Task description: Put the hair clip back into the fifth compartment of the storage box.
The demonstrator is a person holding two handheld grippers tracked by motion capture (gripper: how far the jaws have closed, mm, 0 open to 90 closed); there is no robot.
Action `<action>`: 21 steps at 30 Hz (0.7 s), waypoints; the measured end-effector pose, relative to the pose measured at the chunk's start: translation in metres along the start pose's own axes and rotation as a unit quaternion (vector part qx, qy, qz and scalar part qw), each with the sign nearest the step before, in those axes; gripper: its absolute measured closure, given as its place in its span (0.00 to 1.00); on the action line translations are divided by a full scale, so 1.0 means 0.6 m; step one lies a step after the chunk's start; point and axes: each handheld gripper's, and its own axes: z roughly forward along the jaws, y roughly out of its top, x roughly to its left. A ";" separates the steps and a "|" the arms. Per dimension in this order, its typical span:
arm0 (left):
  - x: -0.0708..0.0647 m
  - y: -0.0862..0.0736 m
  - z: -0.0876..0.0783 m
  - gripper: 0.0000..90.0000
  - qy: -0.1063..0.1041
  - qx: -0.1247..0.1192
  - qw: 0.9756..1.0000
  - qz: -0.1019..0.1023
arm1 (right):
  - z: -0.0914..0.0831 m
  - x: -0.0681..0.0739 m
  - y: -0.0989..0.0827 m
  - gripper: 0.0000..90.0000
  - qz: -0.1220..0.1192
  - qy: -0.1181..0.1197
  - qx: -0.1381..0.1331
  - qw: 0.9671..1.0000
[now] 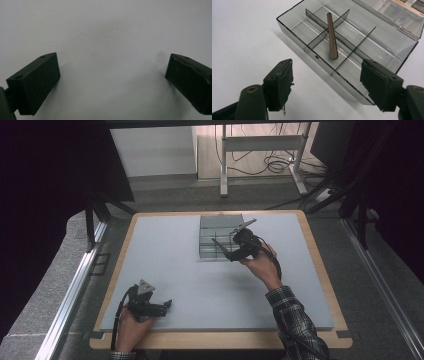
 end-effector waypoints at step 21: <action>0.000 0.000 0.000 0.00 0.000 0.000 1.000 0.000 | -0.024 0.006 -0.033 0.12 0.000 0.003 -0.015 1.000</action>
